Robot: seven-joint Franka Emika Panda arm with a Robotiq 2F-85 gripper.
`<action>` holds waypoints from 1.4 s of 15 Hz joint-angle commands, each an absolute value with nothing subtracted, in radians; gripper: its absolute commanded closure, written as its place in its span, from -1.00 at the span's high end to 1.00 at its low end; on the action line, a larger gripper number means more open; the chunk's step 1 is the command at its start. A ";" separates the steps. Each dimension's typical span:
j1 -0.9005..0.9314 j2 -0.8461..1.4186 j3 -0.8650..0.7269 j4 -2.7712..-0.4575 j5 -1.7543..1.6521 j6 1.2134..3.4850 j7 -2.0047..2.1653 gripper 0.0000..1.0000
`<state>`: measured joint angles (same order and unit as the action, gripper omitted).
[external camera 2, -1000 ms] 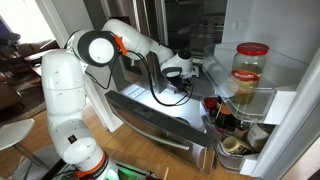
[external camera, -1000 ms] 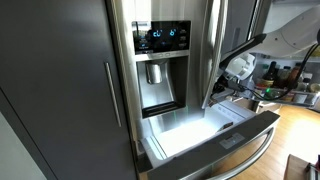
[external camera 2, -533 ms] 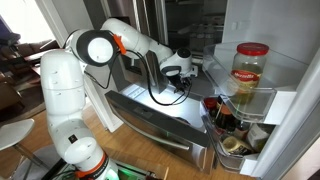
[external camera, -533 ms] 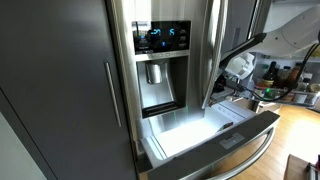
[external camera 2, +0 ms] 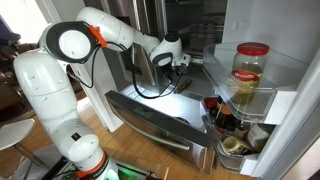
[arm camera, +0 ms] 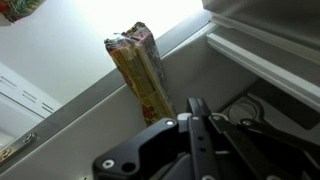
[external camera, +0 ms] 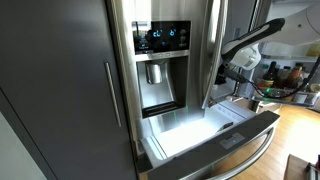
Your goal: Put the two packets in the open fridge drawer then close the drawer
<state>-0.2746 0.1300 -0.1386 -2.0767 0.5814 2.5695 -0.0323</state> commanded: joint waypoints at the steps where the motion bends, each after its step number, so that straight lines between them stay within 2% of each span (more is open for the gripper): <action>1: -0.265 0.079 -0.158 -2.133 0.545 2.545 -0.063 -0.45; 3: -0.275 0.103 -0.163 -2.124 0.566 2.538 -0.134 -0.20; 10: -0.307 0.226 -0.143 -2.085 0.620 2.590 -0.424 0.87; 11: -0.312 0.243 -0.139 -2.079 0.626 2.597 -0.447 0.97; 12: -0.317 0.263 -0.132 -2.071 0.637 2.608 -0.475 1.00; 15: -0.340 0.313 -0.105 -2.043 0.671 2.650 -0.536 1.00; 16: -0.349 0.327 -0.095 -2.032 0.679 2.659 -0.549 0.89; 17: -0.358 0.343 -0.084 -2.023 0.690 2.669 -0.565 0.50; 18: -0.365 0.354 -0.076 -2.014 0.695 2.674 -0.573 0.48; 21: -0.385 0.380 -0.057 -1.990 0.702 2.676 -0.588 0.00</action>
